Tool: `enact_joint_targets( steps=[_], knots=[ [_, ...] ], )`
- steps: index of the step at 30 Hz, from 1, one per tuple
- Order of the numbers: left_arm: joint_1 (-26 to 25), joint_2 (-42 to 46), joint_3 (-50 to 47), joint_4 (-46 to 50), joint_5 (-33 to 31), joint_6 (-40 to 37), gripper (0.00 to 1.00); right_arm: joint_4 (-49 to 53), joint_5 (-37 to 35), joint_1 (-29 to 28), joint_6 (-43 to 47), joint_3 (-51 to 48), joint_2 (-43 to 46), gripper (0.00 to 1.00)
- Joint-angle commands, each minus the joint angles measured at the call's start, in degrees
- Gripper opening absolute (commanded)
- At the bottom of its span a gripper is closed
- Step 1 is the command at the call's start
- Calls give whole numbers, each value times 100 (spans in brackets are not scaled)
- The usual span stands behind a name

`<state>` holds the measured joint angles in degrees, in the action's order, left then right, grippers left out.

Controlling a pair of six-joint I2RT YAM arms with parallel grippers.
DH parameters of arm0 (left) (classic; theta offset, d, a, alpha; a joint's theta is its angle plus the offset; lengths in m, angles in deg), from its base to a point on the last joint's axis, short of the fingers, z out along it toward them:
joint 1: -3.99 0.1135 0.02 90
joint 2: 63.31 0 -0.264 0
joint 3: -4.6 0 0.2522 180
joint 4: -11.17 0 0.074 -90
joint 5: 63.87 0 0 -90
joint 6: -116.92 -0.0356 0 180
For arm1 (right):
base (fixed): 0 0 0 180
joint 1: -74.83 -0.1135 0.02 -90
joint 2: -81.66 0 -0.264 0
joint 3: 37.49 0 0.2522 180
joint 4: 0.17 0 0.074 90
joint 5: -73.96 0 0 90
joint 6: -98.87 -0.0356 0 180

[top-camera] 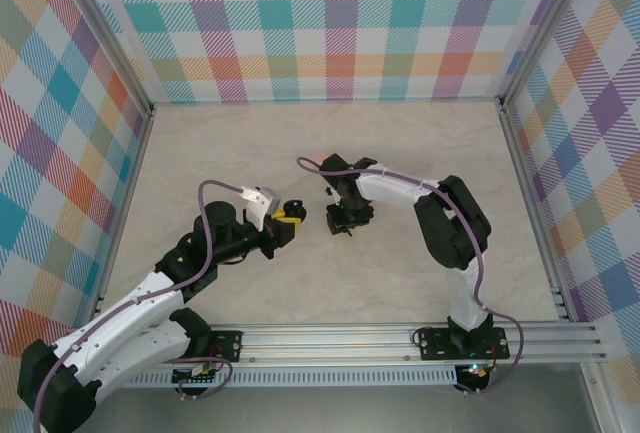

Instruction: Insert wireless bluetooth earbuds into charging case

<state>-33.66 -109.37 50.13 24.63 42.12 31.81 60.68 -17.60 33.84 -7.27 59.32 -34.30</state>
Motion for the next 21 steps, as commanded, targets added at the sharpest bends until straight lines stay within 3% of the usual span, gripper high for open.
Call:
enact_joint_targets(
  steps=[1, 21],
  knots=[
    [-76, 23, 145, -223, 106, 21, 18, 168, -64, -58, 107, 168, -141, 47],
    [-75, 41, 114, -212, 104, 39, 18, 192, -331, -84, -47, 228, -413, 35]
  ],
)
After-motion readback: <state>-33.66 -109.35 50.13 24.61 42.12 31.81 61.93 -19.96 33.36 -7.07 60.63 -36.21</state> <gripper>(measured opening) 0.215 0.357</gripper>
